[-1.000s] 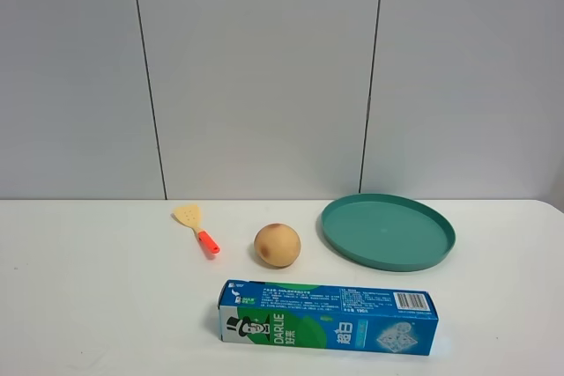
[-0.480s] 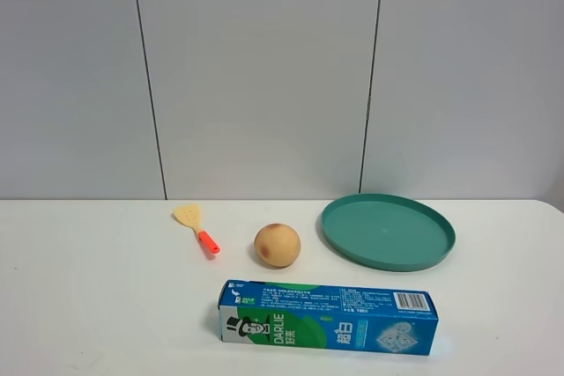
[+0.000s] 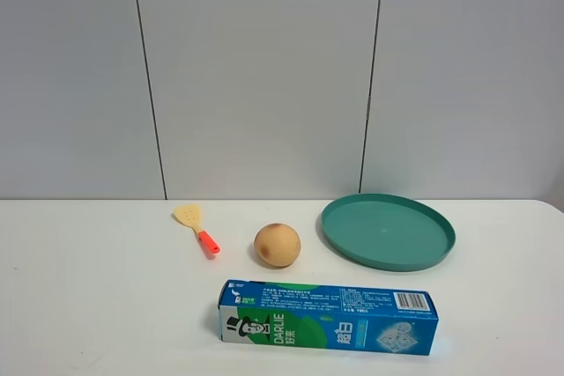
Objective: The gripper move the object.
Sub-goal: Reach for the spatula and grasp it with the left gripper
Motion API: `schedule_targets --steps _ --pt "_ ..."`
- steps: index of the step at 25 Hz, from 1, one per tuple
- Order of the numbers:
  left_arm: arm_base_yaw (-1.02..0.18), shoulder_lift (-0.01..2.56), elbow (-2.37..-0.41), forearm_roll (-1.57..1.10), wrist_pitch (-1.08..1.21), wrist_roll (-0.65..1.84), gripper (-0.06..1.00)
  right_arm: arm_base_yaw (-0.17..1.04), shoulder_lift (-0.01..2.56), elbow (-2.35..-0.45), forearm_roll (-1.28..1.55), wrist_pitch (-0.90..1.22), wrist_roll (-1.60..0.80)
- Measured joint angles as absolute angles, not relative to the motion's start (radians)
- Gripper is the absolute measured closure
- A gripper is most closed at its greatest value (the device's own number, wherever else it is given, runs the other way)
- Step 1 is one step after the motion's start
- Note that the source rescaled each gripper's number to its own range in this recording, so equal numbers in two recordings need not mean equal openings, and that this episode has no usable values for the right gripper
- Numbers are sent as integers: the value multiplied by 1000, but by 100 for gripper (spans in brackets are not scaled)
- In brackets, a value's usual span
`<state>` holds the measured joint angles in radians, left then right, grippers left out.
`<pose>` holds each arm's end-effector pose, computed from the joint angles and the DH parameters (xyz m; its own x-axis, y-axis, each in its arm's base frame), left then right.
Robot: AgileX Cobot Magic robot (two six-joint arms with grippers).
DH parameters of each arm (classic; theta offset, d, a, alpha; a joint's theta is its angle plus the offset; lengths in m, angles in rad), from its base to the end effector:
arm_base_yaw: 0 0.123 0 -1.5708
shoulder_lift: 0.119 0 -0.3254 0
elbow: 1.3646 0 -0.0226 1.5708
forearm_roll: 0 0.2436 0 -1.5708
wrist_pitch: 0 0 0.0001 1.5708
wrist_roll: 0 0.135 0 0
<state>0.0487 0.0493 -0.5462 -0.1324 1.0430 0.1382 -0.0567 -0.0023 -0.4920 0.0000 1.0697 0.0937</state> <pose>-0.0089 -0.0159 0.2717 -0.4341 0.0496 -0.8995 0.0851 0.9963 0.0139 -0.0128 0.0007 0.2502 -0.4609 0.1199 -0.8793 0.1002 0.9915 0.0826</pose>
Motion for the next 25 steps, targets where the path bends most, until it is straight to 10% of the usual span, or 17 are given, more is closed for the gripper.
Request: schedule_targets --steps 25 --pt "-107 1847 -1823 -246 1135 65 -6 -57 -2 -492 0 1070 94"
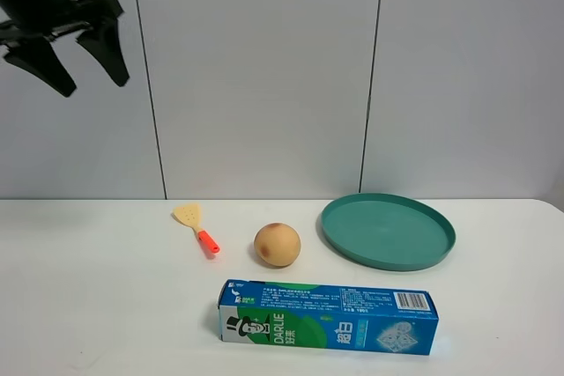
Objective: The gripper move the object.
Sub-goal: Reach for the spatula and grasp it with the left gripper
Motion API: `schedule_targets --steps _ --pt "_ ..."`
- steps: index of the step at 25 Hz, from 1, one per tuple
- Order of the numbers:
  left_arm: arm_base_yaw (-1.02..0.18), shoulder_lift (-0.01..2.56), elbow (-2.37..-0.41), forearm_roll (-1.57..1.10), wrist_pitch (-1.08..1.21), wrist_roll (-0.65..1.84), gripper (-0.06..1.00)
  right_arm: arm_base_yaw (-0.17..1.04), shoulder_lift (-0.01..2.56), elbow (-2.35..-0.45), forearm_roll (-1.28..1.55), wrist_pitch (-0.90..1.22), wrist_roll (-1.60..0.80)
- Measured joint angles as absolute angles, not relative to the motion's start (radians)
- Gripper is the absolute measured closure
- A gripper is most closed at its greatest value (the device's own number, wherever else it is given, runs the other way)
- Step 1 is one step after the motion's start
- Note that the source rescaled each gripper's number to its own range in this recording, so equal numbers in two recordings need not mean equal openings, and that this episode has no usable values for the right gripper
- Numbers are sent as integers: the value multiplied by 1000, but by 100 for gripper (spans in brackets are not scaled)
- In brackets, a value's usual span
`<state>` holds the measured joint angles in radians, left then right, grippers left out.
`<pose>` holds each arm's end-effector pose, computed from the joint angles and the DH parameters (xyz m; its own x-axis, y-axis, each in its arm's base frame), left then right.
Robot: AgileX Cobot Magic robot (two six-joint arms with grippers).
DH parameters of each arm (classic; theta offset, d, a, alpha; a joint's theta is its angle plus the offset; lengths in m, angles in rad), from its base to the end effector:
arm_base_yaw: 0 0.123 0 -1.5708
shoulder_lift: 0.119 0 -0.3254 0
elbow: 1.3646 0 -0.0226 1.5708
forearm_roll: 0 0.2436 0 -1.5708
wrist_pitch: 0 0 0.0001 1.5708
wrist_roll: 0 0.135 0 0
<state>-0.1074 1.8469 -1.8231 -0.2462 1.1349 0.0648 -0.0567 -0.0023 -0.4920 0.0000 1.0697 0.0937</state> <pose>0.4256 -0.0759 0.3464 -0.8751 0.0542 -0.4809 0.1764 0.9611 -0.2125 -0.0128 0.0007 0.2502 -0.4609 0.1199 -0.8793 0.1002 0.9915 0.0826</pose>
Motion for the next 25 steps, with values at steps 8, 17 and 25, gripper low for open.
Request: schedule_targets --steps 8,17,25 --pt "-214 2133 -2088 -300 1180 -85 -6 -57 -2 -492 0 1070 94" --pt "-275 2329 -2120 -279 1100 -277 -6 -57 -2 -492 0 1070 94" --pt "-304 2364 -2120 -141 1038 -412 -6 -57 -2 -492 0 1070 94"
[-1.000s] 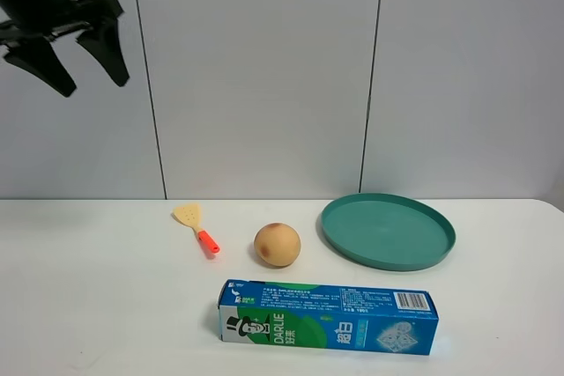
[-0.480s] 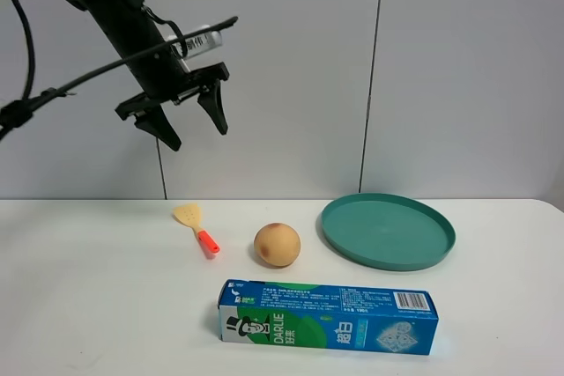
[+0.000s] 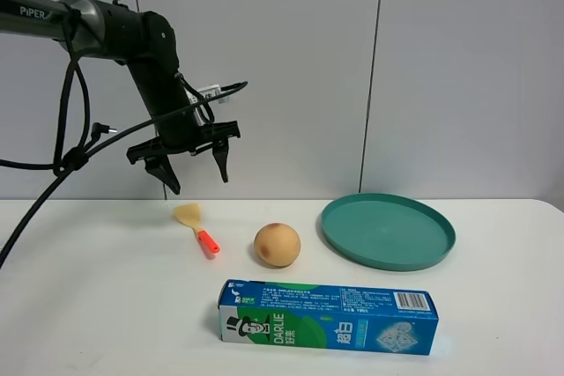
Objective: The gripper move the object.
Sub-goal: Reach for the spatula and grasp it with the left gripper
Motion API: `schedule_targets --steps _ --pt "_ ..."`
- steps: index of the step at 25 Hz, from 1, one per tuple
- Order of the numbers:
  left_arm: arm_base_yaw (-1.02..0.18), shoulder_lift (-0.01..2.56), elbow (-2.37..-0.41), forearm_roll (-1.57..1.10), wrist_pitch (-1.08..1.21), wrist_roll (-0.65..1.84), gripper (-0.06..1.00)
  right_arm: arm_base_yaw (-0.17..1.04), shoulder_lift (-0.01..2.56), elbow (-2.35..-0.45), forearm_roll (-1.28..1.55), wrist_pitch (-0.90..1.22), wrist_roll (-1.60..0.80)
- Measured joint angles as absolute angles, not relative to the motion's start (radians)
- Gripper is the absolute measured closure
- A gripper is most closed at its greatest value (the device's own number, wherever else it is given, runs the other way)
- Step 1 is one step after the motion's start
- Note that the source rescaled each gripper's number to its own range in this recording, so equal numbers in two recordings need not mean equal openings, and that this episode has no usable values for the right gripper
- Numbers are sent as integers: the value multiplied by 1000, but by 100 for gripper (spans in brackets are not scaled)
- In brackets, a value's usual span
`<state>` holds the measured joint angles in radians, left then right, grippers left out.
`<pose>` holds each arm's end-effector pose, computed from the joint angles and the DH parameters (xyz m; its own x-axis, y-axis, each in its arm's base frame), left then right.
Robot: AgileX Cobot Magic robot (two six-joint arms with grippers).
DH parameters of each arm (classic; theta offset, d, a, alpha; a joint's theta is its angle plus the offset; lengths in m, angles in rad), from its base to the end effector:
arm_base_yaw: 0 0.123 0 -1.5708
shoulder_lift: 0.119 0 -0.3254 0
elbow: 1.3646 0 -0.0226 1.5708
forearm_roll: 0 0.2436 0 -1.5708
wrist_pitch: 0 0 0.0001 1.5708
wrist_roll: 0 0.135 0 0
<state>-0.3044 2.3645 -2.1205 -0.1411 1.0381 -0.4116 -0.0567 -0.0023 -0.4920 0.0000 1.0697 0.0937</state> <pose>0.5210 -0.1808 0.1818 -0.9426 -0.1877 -0.2763 -0.1105 0.9559 -0.2722 -0.0128 0.0007 0.2502 -0.4609 0.1199 -0.8793 0.1002 0.9915 0.0826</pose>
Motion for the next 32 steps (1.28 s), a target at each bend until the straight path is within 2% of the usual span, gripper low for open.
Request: schedule_targets --steps 13,32 --pt "-323 2465 -2129 -78 1003 -553 -6 -57 -2 -492 0 1070 94" --pt "-343 2521 -2129 45 1014 -580 -6 -57 -2 -492 0 1070 94"
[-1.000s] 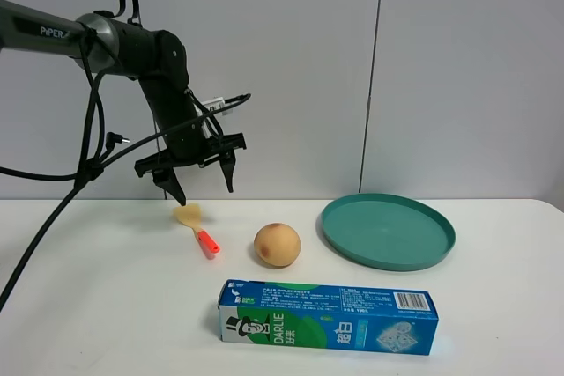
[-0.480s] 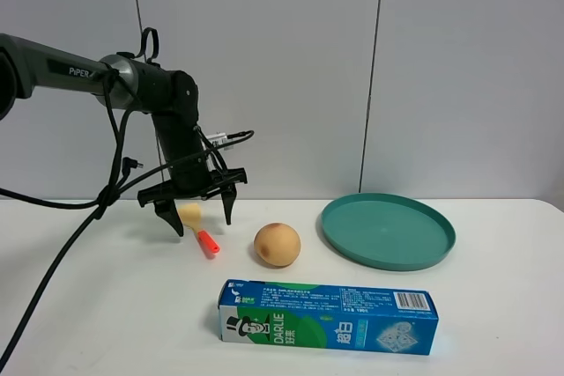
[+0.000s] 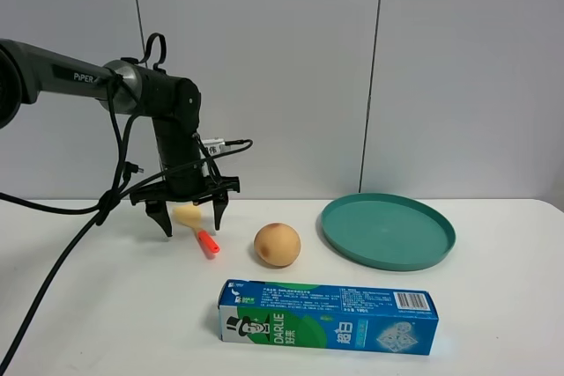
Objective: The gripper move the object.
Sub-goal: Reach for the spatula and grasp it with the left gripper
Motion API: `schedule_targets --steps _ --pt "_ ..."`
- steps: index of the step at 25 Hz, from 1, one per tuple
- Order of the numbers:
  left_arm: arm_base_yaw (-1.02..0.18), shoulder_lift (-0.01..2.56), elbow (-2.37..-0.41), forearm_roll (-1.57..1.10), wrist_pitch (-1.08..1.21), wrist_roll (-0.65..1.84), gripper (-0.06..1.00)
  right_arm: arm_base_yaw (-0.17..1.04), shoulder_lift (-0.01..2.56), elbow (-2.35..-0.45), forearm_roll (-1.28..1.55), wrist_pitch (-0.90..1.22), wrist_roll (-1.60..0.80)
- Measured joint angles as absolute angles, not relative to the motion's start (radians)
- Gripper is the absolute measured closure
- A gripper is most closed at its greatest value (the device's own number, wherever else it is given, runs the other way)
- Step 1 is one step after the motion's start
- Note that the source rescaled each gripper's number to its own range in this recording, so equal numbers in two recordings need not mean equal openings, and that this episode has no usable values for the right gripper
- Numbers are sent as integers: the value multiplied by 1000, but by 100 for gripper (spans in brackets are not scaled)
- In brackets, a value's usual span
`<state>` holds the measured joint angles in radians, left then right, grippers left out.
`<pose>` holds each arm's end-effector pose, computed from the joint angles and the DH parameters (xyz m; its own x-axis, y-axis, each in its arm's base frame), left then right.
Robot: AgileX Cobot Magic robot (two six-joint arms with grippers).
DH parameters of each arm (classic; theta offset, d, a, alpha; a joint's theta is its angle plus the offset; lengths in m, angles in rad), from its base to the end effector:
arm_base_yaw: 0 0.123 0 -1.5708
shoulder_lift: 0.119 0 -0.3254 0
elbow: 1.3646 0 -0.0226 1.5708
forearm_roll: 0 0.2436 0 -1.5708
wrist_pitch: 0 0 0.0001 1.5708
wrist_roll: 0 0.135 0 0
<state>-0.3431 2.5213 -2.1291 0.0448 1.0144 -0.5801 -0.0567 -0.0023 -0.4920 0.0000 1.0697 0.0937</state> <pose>0.5272 -0.1829 0.0971 -0.9473 -0.2220 -0.2310 -0.2038 0.9739 -0.1003 -0.0128 0.0007 0.2502 -0.4609 0.1199 -0.8793 0.1002 0.9915 0.0826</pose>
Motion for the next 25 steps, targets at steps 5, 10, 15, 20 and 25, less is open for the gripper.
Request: schedule_targets --steps 5,10,15,20,25 --pt "-347 2536 -2129 54 1021 -580 -6 -57 -2 -492 0 1070 94" --pt "-355 2547 -2129 56 1020 -568 -6 -57 -2 -492 0 1070 94" --pt "-358 2553 -2132 58 1025 -549 -4 -57 -2 -492 0 1070 94" --pt "-361 2556 -2134 57 1023 -526 23 -57 -2 -492 0 1070 94" --pt "-367 2556 -2134 57 1018 -474 59 -57 -2 -492 0 1070 94"
